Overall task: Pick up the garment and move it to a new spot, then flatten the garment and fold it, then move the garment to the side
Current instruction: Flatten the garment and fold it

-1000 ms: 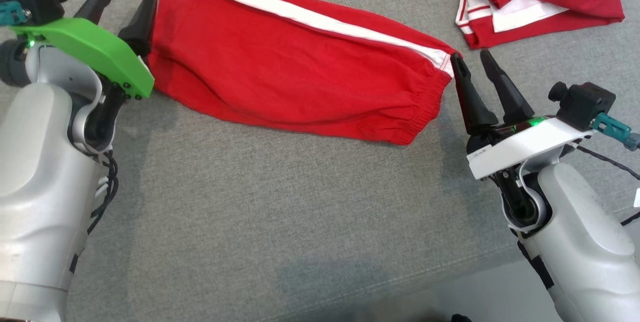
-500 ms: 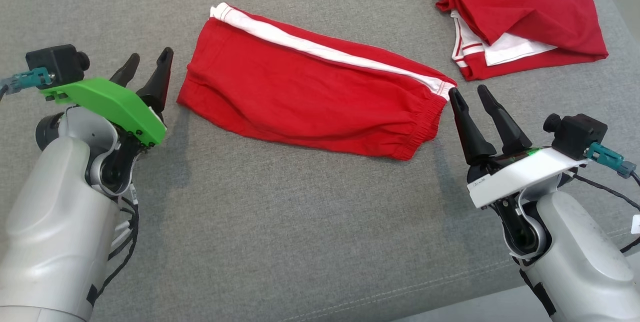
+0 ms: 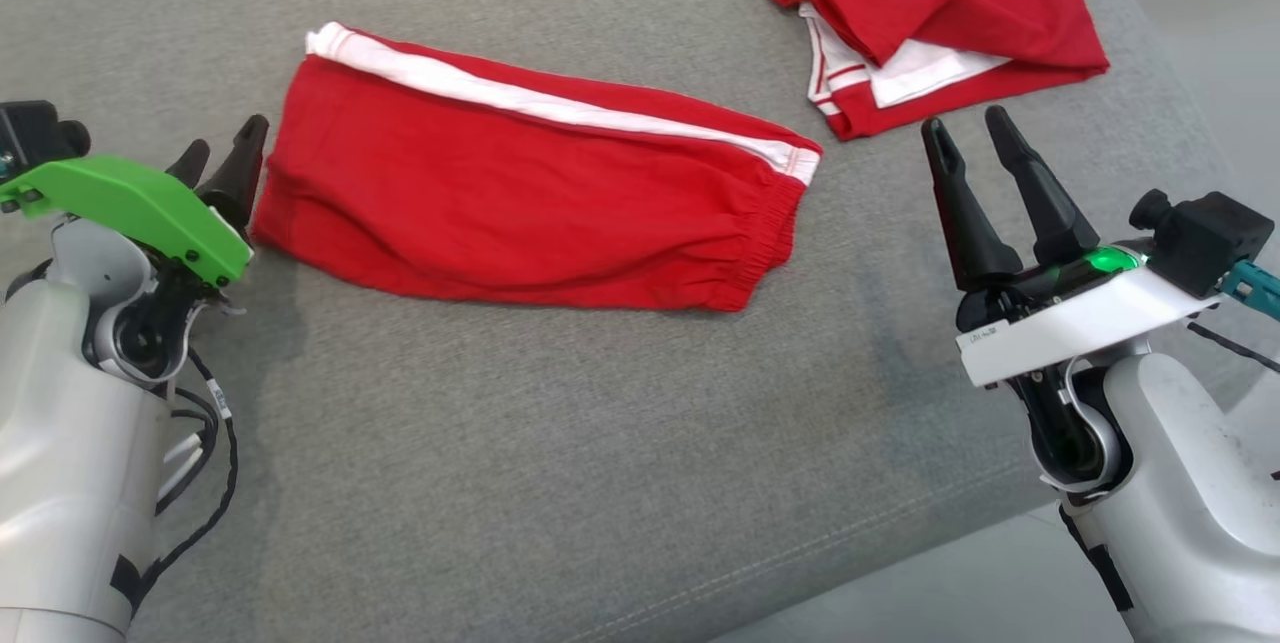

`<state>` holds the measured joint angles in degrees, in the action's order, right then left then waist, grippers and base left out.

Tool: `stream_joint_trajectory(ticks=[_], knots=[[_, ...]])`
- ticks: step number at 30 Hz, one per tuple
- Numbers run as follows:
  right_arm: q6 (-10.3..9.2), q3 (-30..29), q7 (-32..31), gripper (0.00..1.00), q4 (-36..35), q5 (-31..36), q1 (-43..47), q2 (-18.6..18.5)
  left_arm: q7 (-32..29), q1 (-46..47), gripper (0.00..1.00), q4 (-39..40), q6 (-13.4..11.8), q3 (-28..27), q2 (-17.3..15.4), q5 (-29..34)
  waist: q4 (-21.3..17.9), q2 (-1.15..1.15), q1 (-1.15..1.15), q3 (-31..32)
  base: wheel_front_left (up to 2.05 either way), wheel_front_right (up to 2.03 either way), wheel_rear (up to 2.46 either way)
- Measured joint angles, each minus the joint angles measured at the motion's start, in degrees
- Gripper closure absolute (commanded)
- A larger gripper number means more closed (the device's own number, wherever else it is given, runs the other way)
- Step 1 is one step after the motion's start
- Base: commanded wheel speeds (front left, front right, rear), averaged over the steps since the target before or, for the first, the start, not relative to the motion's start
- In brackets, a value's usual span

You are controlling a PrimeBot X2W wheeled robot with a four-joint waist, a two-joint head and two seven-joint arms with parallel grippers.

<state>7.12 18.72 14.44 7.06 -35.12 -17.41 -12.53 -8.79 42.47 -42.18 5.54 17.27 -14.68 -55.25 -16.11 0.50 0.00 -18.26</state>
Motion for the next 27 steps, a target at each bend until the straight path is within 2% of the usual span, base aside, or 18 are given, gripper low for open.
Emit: stream_joint_trajectory(ticks=[8, 15, 24, 25, 26, 27], knots=[[0.00, -1.8, 0.0, 0.00, -2.7, 0.6, 0.1, 0.3, -3.6, 1.5, 0.00, -3.3, -0.5, -1.2, -1.1, -1.9, -3.9, 0.00, 0.00, -1.9, 0.00, 0.00, 0.00], [0.00, -4.0, 0.1, 0.00, -4.0, 1.0, 1.8, 0.4, -5.4, 2.8, 0.00, -5.6, -1.8, 1.3, -2.9, 0.9, -5.7, 0.00, 0.00, -3.1, 0.00, 0.00, 0.00], [0.00, -6.1, 0.1, 0.00, -4.2, 1.4, 4.3, 0.3, -10.4, 3.3, 0.00, -6.1, -0.2, 3.2, -0.3, -0.7, -4.7, 0.00, 0.00, -2.1, 0.00, 0.00, 0.00], [0.00, -6.1, 0.1, 0.00, -4.2, 1.4, 4.4, 0.2, -10.6, 3.3, 0.07, -6.1, 0.0, 3.4, -0.2, -0.7, -4.5, 0.00, 0.00, -1.9, 0.00, 0.00, 0.00], [0.00, -6.2, 0.1, 0.00, -4.3, 1.5, 4.5, 0.2, -10.6, 3.3, 0.29, -6.1, 0.1, 3.4, 0.0, -0.7, -4.4, 0.00, 0.00, -1.8, 0.00, 0.00, 0.00], [0.00, -6.2, 0.1, 0.00, -4.3, 1.5, 4.7, 0.2, -10.5, 3.3, 0.65, -6.1, 0.1, 3.5, 0.2, -0.7, -4.2, 0.00, 0.00, -1.6, 0.00, 0.00, 0.00]])
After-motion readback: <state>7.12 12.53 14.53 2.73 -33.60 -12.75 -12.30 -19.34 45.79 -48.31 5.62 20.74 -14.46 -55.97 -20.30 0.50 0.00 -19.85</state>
